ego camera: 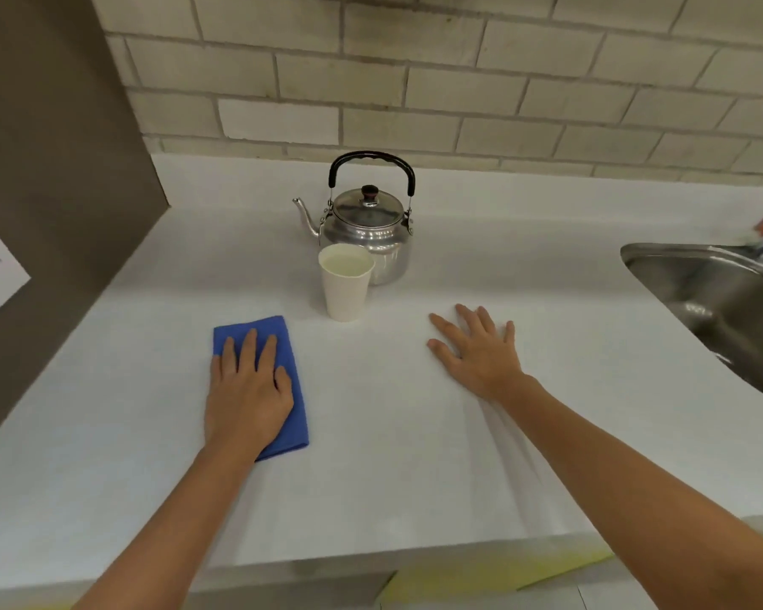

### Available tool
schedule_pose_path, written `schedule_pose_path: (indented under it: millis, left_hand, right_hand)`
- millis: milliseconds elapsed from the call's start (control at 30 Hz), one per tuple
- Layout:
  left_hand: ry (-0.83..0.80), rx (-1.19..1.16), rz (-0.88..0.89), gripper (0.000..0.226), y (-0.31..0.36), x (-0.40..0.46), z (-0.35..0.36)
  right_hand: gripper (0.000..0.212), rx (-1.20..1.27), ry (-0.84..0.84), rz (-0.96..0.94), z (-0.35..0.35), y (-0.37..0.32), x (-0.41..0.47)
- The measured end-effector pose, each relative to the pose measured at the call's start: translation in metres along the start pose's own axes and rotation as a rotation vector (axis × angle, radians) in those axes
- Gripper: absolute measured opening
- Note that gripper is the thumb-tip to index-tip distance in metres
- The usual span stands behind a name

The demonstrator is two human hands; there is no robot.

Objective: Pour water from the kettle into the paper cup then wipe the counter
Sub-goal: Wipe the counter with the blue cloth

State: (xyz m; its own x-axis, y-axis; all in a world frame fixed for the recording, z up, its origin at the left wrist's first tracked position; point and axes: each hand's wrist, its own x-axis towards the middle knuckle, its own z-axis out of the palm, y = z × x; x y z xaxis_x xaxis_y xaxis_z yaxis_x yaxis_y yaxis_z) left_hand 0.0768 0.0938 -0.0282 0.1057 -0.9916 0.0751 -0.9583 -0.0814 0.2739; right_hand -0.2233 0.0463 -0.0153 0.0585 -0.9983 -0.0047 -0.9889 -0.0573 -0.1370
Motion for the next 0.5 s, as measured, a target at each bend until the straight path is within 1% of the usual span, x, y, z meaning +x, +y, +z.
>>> schedule_pose_path:
  millis: [133, 267, 400, 500]
  left_hand:
    - [0.029, 0.028, -0.047, 0.055, 0.059, -0.037, 0.014]
    - [0.028, 0.031, -0.051, 0.056, 0.124, -0.05, 0.034]
    - [0.007, 0.028, -0.055, 0.056, 0.168, -0.038, 0.046]
    - [-0.023, 0.005, -0.042, 0.056, 0.196, -0.009, 0.051]
  right_hand:
    - [0.05, 0.019, -0.032, -0.041, -0.003, 0.016, 0.003]
    - [0.048, 0.062, -0.065, -0.083, -0.004, 0.027, 0.004]
    - [0.046, 0.108, -0.05, -0.127, -0.007, 0.035, 0.006]
    - [0.046, 0.135, -0.05, -0.124, -0.008, 0.039, 0.009]
